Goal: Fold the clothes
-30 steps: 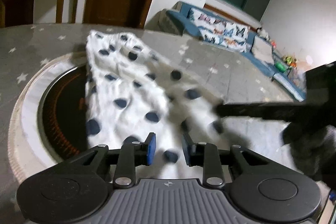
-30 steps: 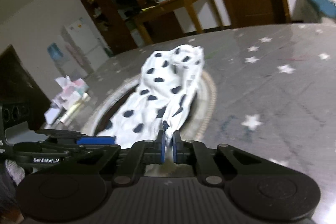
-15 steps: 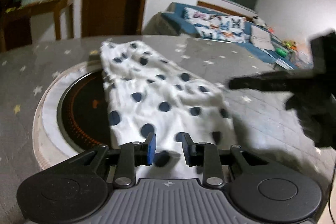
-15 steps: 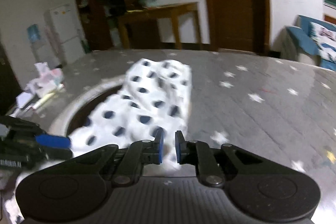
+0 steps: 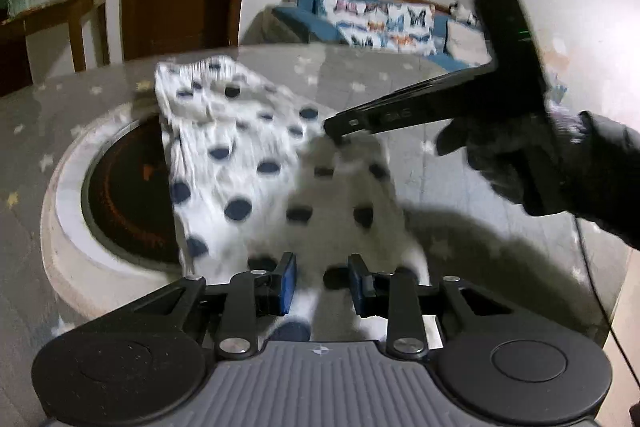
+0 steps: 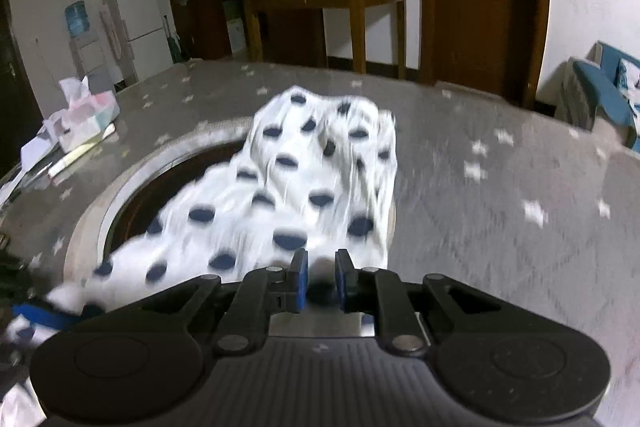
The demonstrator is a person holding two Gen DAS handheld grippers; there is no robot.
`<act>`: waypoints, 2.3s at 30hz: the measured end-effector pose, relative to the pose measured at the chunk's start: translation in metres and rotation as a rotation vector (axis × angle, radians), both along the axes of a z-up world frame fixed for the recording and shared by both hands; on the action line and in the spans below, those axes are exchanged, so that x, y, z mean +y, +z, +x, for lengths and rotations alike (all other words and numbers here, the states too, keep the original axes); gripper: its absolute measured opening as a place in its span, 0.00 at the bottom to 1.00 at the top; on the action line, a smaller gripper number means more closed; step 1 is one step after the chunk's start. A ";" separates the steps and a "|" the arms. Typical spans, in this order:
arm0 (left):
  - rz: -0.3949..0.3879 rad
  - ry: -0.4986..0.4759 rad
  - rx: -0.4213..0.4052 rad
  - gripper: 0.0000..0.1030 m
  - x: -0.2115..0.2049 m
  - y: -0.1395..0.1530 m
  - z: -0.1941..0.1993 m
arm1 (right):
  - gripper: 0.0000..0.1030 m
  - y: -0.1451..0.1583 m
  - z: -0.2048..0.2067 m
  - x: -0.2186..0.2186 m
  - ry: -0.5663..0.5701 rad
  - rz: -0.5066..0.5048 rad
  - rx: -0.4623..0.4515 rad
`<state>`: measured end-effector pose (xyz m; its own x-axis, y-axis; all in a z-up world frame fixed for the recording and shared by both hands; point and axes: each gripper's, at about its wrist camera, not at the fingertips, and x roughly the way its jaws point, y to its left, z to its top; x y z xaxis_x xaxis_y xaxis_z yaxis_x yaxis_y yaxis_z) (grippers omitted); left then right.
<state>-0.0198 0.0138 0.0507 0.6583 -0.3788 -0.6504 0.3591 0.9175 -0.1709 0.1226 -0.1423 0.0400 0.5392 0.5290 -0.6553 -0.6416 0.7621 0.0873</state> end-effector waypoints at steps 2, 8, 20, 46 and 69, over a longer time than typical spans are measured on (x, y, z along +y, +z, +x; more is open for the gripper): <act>-0.020 0.006 -0.011 0.30 -0.002 0.002 0.004 | 0.16 0.003 0.013 0.012 0.003 -0.005 -0.016; -0.029 -0.008 0.007 0.30 -0.010 -0.004 0.011 | 0.22 -0.005 0.064 0.054 -0.023 -0.066 -0.075; -0.058 -0.055 0.039 0.33 -0.009 -0.014 0.007 | 0.05 -0.021 0.092 0.065 -0.109 -0.154 -0.129; -0.103 -0.003 0.009 0.40 0.005 -0.005 -0.002 | 0.38 -0.003 0.103 0.088 0.018 -0.096 -0.082; -0.071 0.232 -0.022 0.29 0.056 -0.008 -0.020 | 0.40 0.008 -0.129 -0.015 0.193 -0.024 -0.073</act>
<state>-0.0402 0.0696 0.0423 0.7468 -0.2597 -0.6122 0.1444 0.9619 -0.2320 -0.0064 -0.1571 0.0479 0.4759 0.6119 -0.6317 -0.7797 0.6259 0.0189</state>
